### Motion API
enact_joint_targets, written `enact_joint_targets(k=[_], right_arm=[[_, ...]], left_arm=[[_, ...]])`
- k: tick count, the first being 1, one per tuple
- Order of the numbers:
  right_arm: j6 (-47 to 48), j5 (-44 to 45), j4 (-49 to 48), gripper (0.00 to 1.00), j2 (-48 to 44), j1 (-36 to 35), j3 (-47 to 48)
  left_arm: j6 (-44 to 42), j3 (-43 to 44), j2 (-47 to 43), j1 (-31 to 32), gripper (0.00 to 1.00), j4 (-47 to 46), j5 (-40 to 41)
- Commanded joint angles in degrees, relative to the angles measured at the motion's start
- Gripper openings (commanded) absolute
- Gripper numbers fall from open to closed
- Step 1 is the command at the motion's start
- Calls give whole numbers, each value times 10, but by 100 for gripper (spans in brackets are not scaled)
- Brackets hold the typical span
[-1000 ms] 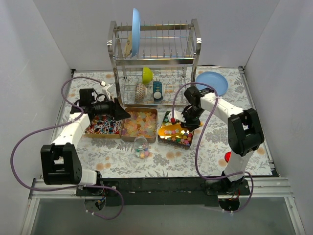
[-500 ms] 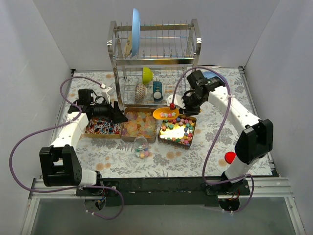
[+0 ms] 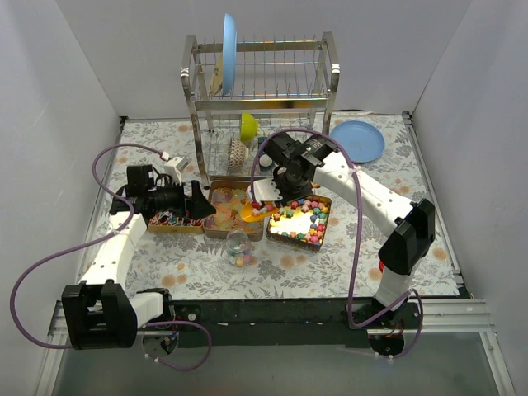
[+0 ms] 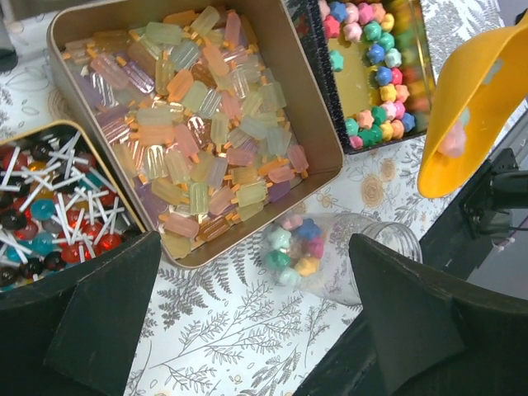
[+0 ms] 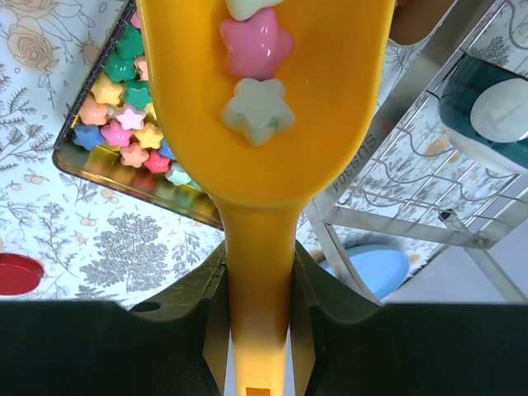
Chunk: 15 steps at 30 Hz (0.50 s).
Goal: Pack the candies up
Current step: Place the fake candies in the packing bottle.
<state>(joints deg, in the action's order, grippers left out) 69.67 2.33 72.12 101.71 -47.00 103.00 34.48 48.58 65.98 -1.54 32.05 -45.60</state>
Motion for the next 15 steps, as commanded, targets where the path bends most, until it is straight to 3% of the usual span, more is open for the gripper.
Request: enact_joint_targets(k=[1,9,15], right_arm=[[5,76,27,1,9,-29,31],[11,122,26,1,16,-92,34],[27,204,26,1,19,-129,24]], left_arm=[[15,-22,-34,-2,98,-20,36],[23,-55,-59,-2,98,-46,87],[30,-64,-60,-3,98,-60,100]])
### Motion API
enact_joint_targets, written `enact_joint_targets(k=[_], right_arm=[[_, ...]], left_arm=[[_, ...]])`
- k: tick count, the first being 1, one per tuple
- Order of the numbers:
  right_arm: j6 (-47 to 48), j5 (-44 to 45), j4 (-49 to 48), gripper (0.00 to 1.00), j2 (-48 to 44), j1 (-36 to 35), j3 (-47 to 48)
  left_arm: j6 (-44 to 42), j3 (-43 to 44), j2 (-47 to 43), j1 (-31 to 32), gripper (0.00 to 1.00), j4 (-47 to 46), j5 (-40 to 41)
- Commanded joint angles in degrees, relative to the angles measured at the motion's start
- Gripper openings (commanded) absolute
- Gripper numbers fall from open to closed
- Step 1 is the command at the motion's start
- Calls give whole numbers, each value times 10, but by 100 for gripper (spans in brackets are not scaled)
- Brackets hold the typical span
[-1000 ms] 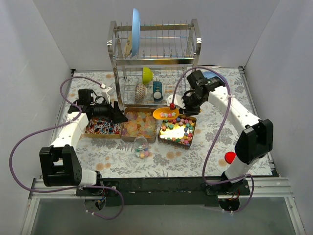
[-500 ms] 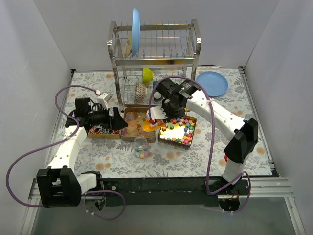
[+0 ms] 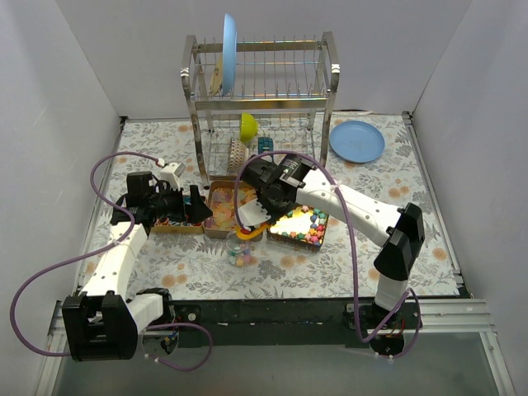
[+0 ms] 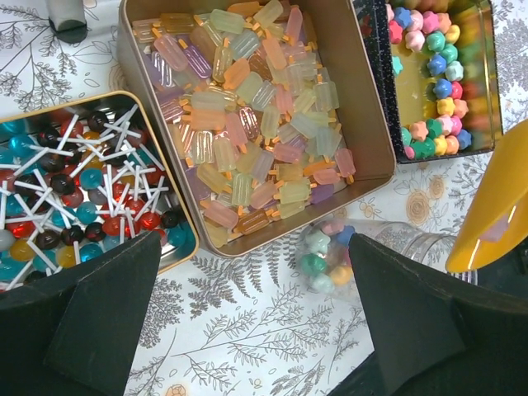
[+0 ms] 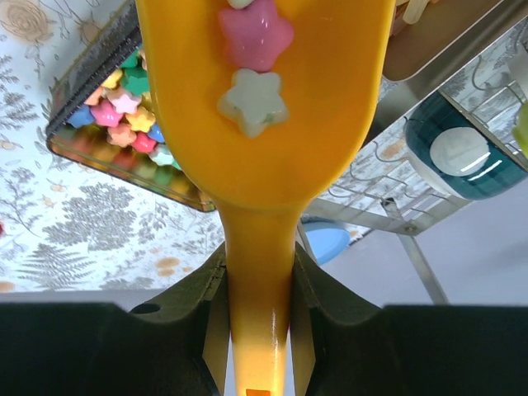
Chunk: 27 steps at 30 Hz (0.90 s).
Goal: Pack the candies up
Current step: Place the fake candies in the packing bottle.
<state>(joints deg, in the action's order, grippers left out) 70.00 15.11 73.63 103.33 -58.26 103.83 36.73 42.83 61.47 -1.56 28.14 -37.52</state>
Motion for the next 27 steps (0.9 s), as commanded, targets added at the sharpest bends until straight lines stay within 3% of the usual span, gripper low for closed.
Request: enact_joint_targets(k=[1,12,27], right_arm=[[27,87,11,1,6,-26,17],[65,247,11,1,36,-80,47],[62,260,11,1,11,-108,86]], left_arm=[[9,-7,-15,-3,98,-22,18],[21,-1,3,-3,98,-38,24],[12,13,25,-2,95,-31,-12]])
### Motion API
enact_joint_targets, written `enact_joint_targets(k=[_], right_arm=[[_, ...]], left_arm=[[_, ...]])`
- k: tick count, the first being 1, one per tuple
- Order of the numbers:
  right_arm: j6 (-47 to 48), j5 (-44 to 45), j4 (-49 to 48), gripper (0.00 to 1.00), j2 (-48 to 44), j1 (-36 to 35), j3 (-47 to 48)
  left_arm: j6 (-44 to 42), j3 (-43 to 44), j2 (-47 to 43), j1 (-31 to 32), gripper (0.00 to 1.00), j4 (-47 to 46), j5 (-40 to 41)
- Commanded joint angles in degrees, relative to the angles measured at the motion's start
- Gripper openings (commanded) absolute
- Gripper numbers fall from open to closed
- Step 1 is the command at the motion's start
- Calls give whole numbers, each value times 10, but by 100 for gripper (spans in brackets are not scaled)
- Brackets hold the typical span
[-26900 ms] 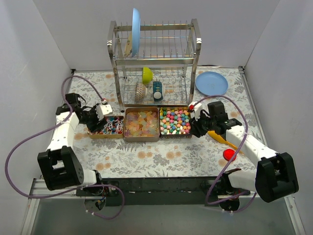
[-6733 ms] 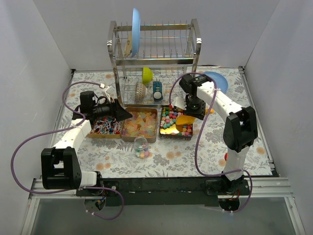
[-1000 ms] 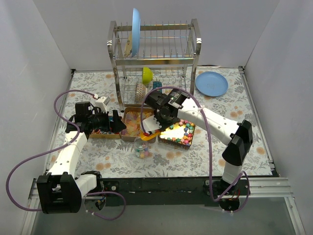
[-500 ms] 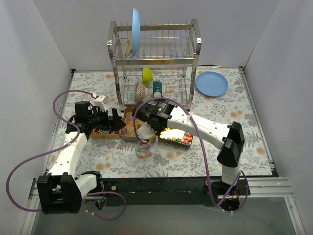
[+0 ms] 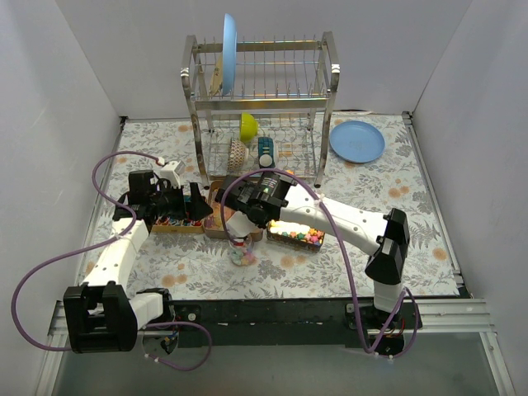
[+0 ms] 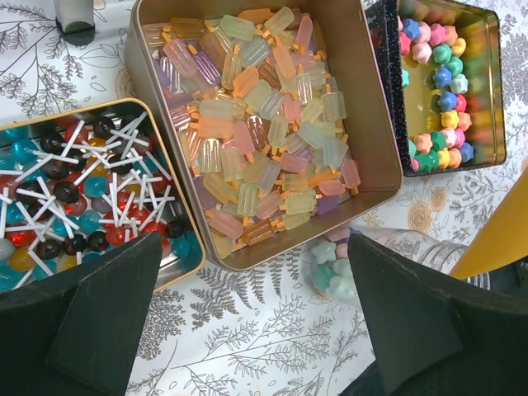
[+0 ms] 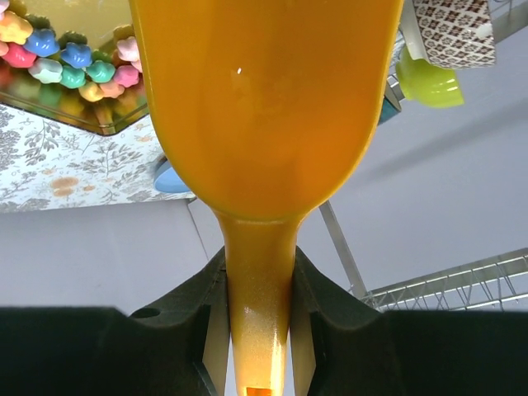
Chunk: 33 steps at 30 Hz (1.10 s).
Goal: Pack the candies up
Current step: Place the fake candies in the packing bottle, then adjust the storage box at the center of the board.
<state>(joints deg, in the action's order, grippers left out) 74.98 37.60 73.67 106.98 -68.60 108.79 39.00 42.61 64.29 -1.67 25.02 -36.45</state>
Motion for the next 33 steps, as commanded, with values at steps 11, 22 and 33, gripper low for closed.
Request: enact_joint_targets(k=[11,22,33], right_arm=[[-234,-103,-55,1,-133,144,-36],[-335,-190,-128,1,-274,236,-274],[-346,-216,-139,1,-308,289,-327]], left_arm=[[-75,75,81,62,45,2,-102],[-103,144,216,199,11,-24,-54],[-109,175,312,267,12,-64,-20]])
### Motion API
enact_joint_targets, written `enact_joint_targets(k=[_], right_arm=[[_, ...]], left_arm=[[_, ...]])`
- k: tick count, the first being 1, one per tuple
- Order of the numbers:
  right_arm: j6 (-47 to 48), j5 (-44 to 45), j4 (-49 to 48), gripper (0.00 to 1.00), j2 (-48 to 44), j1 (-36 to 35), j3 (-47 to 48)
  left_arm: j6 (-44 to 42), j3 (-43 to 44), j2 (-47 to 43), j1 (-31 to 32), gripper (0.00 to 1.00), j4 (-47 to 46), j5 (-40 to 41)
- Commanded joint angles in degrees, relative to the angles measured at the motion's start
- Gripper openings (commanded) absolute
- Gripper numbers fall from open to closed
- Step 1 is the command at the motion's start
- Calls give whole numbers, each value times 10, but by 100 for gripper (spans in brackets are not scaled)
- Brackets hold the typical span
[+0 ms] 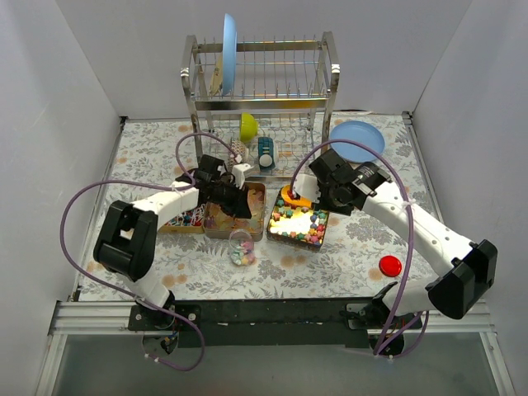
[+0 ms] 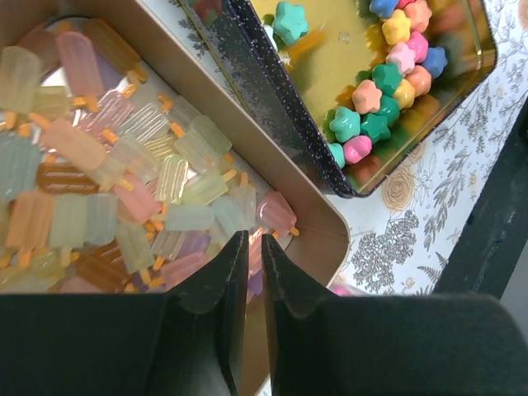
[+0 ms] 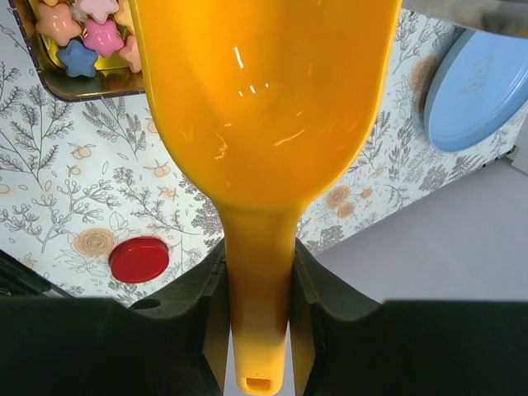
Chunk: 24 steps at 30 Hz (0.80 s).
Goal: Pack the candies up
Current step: Adjust the storage box at the center of the board.
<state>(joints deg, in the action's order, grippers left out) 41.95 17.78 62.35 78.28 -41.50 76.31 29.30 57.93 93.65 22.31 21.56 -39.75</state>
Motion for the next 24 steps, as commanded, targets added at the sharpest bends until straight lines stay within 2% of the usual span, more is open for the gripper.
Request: enact_joint_targets(k=[1,9,24], right_arm=[[-16,-19,-28,1,-22,20,-7],[-17,-26,-32,1,-33,48,-28],[-8,-25,-36,1,-26,58,-35]], left_arm=[[-13,26,26,33,12,-31,14],[-15,99,103,79,14,-36,13],[-28,178,154,175,15,-26,-23]])
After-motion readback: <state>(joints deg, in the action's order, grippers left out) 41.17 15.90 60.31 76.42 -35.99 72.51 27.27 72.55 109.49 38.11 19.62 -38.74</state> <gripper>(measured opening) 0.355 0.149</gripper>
